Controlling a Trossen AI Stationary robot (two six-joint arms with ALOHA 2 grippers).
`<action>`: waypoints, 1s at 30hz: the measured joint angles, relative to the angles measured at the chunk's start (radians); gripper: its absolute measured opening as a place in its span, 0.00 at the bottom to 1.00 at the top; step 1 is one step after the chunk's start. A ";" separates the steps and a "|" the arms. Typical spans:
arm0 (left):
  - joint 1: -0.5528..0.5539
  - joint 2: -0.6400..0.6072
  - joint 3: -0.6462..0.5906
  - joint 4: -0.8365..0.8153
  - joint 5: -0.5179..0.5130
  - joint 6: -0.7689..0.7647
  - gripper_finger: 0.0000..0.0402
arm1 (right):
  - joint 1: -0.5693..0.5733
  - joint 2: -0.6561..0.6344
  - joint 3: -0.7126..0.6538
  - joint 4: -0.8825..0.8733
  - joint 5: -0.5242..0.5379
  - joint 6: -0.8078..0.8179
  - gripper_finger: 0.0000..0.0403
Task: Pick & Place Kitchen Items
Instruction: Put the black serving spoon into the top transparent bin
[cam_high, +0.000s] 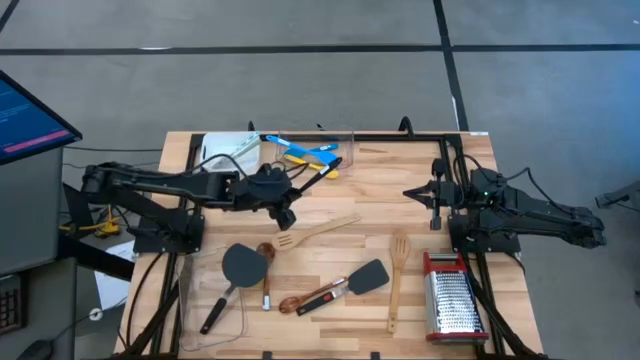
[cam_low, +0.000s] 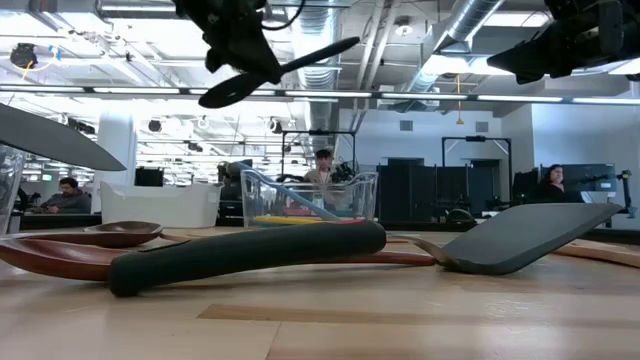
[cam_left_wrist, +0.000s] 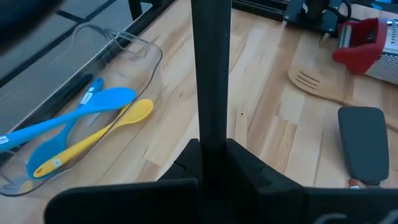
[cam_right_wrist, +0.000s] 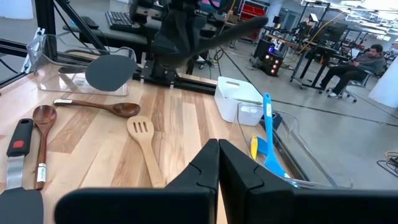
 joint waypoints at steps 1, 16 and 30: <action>-0.001 -0.002 0.000 0.000 -0.002 0.000 0.04 | 0.000 0.000 0.000 0.000 0.000 0.000 0.00; 0.045 0.012 0.001 0.003 -0.029 0.057 0.04 | 0.000 0.000 0.000 0.000 0.000 0.013 0.00; 0.200 0.018 0.001 0.208 -0.033 0.237 0.04 | 0.000 0.000 0.000 0.000 0.000 0.014 0.00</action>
